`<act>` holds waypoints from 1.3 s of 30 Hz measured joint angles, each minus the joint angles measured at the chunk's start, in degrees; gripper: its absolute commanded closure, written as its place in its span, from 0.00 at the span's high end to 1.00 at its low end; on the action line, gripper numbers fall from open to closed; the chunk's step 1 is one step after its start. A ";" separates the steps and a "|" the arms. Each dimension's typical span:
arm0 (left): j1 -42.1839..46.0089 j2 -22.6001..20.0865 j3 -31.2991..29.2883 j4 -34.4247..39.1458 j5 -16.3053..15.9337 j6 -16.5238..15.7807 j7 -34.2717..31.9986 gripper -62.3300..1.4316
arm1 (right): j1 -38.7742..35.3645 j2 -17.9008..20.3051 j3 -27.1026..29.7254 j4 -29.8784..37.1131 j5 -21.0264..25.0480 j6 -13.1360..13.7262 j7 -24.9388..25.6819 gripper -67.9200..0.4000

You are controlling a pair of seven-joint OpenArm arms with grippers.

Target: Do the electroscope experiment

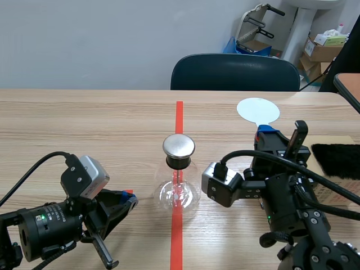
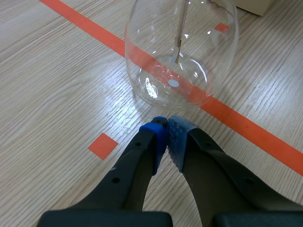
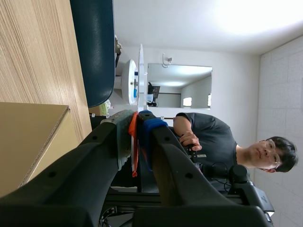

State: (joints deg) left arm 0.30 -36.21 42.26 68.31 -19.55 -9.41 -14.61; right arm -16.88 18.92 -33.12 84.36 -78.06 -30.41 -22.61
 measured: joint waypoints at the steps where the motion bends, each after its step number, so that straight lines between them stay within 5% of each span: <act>1: 0.00 0.00 0.00 0.00 0.00 0.00 0.00 0.05 | 0.00 0.00 0.00 0.00 0.00 0.00 0.00 0.02; 31: 0.00 0.00 0.00 0.00 0.00 0.00 0.00 0.05 | -0.37 0.00 0.09 0.00 0.00 -0.02 -0.20 0.02; 39: 0.00 0.00 0.00 0.00 0.00 0.00 0.00 0.05 | -4.00 0.00 2.95 3.02 0.00 -0.02 3.30 0.02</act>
State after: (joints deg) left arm 0.30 -36.21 42.26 68.31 -19.55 -9.41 -14.61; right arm -20.88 18.92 -30.17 87.37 -78.06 -30.44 -19.31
